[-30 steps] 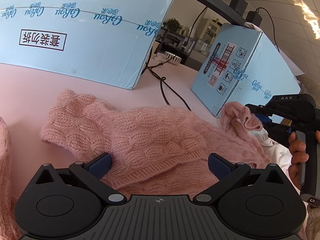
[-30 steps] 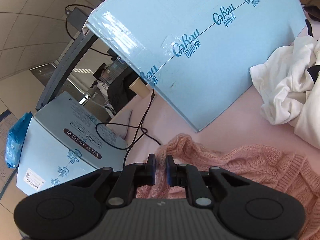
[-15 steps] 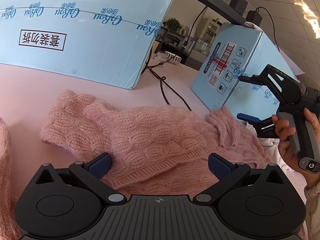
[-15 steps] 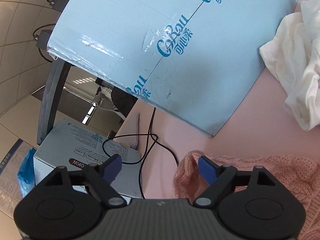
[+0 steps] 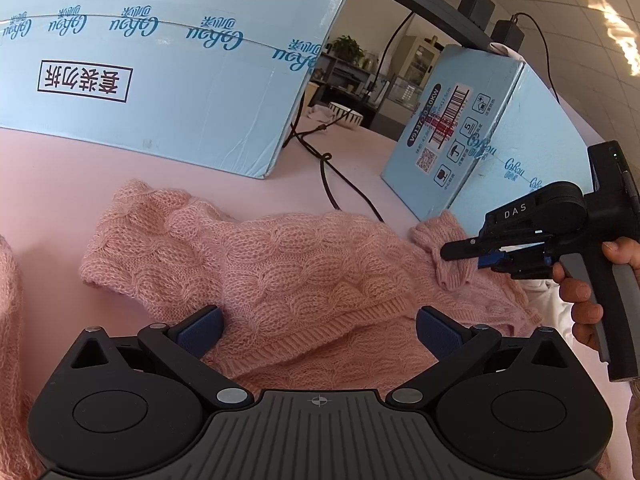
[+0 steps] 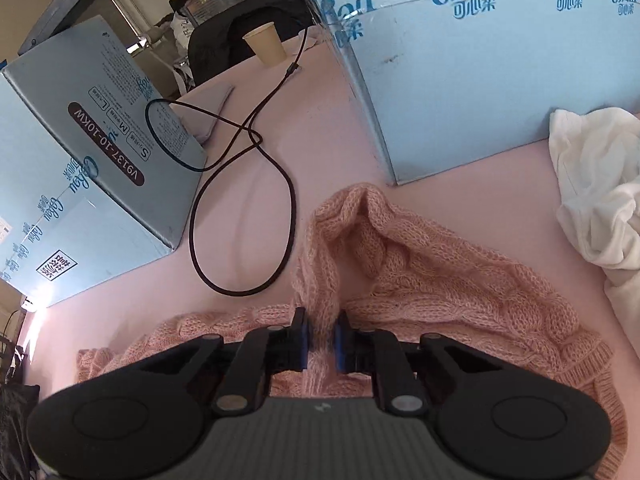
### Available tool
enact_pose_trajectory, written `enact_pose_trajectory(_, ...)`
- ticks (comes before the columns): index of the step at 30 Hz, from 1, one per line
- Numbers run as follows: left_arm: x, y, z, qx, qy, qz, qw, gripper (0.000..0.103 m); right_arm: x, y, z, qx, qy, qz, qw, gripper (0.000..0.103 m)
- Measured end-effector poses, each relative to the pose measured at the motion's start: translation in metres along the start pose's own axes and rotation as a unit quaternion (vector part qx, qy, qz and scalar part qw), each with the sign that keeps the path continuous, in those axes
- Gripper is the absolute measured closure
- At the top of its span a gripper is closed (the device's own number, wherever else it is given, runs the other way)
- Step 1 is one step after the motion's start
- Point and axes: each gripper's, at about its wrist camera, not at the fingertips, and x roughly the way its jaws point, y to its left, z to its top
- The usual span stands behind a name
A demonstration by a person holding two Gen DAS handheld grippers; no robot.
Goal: Fold clothes
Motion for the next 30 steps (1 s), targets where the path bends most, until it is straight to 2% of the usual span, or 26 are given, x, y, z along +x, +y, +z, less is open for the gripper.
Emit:
enact_pose_trajectory(3,0.0,-0.001,0.0,0.001,0.0,0.001,1.0,0.0,-0.001,0.021,0.014,-0.029,-0.063,0.008,0.998,0.09)
enact_pose_trajectory(5,0.0,-0.001,0.0,0.0,0.0,0.0,1.0,0.0,0.009,0.032,0.028,-0.029,-0.065,0.024,0.997,0.081)
enact_pose_trajectory(6,0.001,0.0,0.001,0.0,0.0,0.0,1.0,0.0,0.019,0.036,0.035,-0.021,-0.043,0.046,0.998,0.057)
enact_pose_trajectory(7,0.001,0.0,0.001,-0.001,0.001,0.0,1.0,0.0,0.028,0.037,0.041,-0.011,-0.019,0.072,0.997,0.027)
enact_pose_trajectory(8,0.001,0.0,0.001,-0.001,0.001,-0.001,1.0,0.0,0.036,0.035,0.045,0.009,-0.003,0.099,0.995,0.02)
enact_pose_trajectory(9,0.001,0.0,0.001,-0.002,0.001,-0.001,1.0,0.0,0.041,0.032,0.046,0.037,-0.007,0.12,0.992,0.019)
enact_pose_trajectory(14,0.001,-0.001,0.002,-0.004,0.001,-0.002,1.0,0.0,0.034,0.012,0.043,0.102,-0.08,0.151,0.98,0.018)
enact_pose_trajectory(16,0.001,-0.001,0.002,-0.004,0.001,-0.003,1.0,0.0,0.023,-0.006,0.039,0.14,-0.087,0.189,0.968,0.018)
enact_pose_trajectory(19,0.002,-0.001,0.002,-0.005,0.001,-0.003,1.0,0.0,0.0,-0.041,0.024,0.223,-0.091,0.25,0.938,0.015)
enact_pose_trajectory(21,0.002,-0.001,0.002,-0.004,0.0,-0.002,1.0,0.0,-0.012,-0.061,0.016,0.258,-0.076,0.243,0.932,0.014)
enact_pose_trajectory(26,0.006,-0.006,-0.001,-0.001,-0.004,0.009,0.9999,0.0,-0.006,-0.082,0.009,0.249,-0.029,0.215,0.944,0.014)
enact_pose_trajectory(28,0.006,-0.006,-0.001,-0.001,-0.005,0.01,0.9999,0.0,0.005,-0.077,0.014,0.235,-0.022,0.214,0.948,0.014)
enact_pose_trajectory(30,0.006,-0.004,-0.001,-0.005,-0.006,0.006,0.9999,0.0,0.017,-0.066,0.021,0.201,-0.028,0.203,0.958,0.014)
